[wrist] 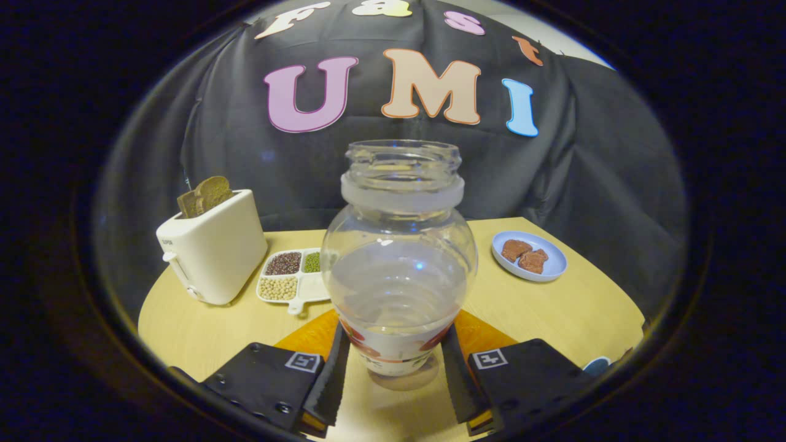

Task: Take the bottle from table, then pour the juice into the cup, finally place the bottle on the coaster

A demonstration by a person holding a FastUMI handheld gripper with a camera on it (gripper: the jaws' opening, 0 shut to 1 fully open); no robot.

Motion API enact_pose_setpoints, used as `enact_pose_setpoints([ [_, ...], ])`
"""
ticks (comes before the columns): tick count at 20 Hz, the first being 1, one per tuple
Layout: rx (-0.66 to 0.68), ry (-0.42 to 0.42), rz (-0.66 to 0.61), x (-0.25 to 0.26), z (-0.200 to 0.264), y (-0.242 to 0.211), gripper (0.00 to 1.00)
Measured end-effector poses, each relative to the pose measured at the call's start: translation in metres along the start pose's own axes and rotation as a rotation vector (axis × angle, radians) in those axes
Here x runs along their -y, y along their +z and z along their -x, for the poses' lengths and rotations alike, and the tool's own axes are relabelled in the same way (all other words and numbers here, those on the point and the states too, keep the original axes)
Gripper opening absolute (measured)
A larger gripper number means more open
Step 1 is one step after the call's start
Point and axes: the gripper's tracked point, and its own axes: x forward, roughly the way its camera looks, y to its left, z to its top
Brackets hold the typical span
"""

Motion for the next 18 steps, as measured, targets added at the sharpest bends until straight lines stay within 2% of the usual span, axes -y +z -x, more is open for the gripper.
enact_pose_setpoints([
  [12, -0.04, -0.045, 0.027, 0.018, -0.017, -0.031, 0.76],
  [15, -0.033, -0.017, -0.006, 0.01, -0.02, -0.033, 0.77],
  [18, -0.036, -0.026, -0.007, 0.014, -0.023, -0.037, 0.78],
])
